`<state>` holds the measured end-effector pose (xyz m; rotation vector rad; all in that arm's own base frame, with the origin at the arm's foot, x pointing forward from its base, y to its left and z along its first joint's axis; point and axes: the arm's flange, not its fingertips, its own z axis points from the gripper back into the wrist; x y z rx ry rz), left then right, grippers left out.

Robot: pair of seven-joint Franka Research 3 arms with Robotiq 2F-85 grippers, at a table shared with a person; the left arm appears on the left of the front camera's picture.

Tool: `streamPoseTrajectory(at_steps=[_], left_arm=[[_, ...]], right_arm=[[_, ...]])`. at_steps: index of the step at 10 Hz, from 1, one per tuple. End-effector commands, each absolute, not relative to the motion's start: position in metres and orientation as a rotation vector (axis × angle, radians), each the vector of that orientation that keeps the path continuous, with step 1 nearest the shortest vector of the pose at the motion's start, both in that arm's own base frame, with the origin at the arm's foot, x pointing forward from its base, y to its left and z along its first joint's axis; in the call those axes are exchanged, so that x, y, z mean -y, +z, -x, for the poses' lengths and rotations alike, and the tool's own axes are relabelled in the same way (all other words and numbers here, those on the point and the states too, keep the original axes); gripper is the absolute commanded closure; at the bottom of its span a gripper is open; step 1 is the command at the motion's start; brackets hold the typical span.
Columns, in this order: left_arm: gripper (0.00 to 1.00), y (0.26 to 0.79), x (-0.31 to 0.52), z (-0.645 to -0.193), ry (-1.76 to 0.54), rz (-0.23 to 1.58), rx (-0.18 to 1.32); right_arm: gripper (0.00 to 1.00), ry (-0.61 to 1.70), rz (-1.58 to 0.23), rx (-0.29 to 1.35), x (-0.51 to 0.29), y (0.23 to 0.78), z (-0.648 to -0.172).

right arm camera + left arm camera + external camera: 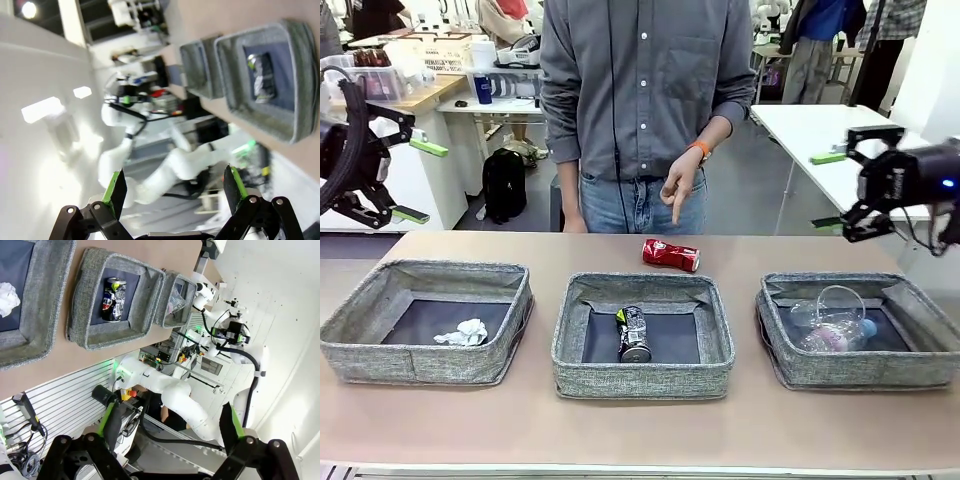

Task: Sort the waste into the appropriate baskets.
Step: Pick up the waste item pointed out by the person.

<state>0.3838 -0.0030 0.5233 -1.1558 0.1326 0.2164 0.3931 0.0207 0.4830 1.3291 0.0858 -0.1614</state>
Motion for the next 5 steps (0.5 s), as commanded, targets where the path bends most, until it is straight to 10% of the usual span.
streamPoseTrajectory(at_steps=[1, 5], left_arm=[[0.00, 0.526, 0.004, -0.385, 0.216, 1.166, -0.121], [0.00, 0.526, 0.004, -0.385, 0.216, 1.166, -0.121]], right_arm=[[0.00, 0.132, -1.087, 0.146, -0.061, 0.491, -0.448], [0.00, 0.756, -0.222, 0.679, -0.198, 0.470, -0.492]])
